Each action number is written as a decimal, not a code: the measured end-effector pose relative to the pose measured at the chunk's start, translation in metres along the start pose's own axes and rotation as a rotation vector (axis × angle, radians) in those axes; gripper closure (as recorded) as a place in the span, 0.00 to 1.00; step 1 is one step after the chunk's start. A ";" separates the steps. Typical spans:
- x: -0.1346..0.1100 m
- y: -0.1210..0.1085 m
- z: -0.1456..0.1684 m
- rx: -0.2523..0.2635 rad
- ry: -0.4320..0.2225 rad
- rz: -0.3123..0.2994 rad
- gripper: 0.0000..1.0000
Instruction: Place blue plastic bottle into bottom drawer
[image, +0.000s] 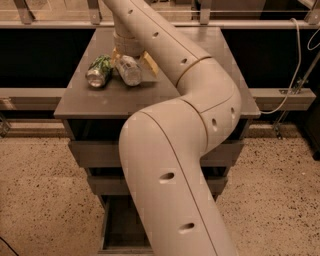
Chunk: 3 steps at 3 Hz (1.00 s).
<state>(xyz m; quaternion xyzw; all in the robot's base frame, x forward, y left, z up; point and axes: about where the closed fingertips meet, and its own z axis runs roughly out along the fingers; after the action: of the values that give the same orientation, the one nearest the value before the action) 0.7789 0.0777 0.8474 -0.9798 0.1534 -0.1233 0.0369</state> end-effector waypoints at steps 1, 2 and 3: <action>0.001 0.001 0.001 0.015 -0.003 -0.012 0.10; 0.000 0.003 -0.006 0.055 -0.008 -0.083 0.15; -0.006 0.014 -0.010 0.092 -0.034 -0.161 0.33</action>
Offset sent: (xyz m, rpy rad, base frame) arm -0.0205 -0.0152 0.0193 0.0266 0.0072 0.2346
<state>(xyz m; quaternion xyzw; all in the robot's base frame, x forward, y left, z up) 0.7672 0.0660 0.8541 -0.9881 0.0678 -0.1161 0.0745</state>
